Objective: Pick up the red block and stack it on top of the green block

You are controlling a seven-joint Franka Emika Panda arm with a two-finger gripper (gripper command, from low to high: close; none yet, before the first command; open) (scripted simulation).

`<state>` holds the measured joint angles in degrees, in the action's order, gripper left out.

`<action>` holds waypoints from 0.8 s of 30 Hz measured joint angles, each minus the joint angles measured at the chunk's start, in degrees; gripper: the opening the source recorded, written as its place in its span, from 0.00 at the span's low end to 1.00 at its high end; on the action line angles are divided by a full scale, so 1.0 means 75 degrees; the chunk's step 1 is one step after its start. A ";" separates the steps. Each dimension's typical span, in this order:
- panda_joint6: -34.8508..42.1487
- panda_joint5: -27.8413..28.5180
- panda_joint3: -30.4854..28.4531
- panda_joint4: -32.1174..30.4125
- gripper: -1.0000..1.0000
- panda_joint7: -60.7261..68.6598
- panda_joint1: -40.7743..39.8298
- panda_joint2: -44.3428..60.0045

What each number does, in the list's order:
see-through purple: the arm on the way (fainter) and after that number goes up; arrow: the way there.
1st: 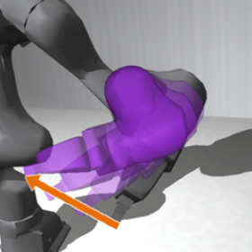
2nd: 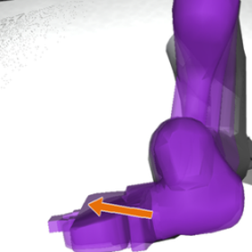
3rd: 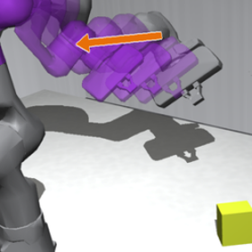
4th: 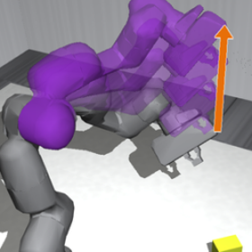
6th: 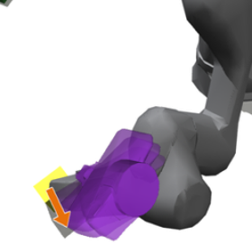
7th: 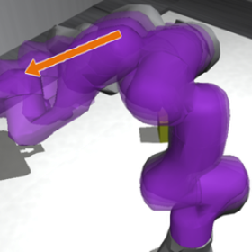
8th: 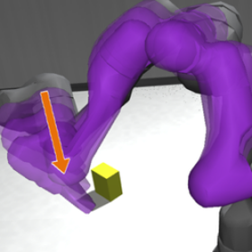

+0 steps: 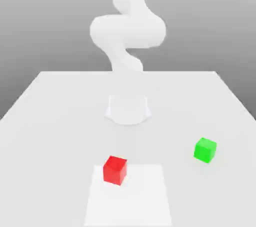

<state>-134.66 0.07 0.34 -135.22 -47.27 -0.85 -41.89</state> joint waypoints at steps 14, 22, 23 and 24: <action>-0.2597 0.0036 0.0148 -0.3014 0.50 -0.1289 -0.0658 0.3685; -0.4601 0.0032 0.0073 -0.3793 0.50 -0.1713 -0.0777 0.6305; -0.4840 0.0052 0.0051 -0.3758 0.50 -0.1730 -0.0759 0.6585; -0.5078 0.0069 0.0027 -0.3721 0.50 -0.1742 -0.0740 0.6863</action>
<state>-172.74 0.59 0.54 -163.13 -60.33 -6.39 9.58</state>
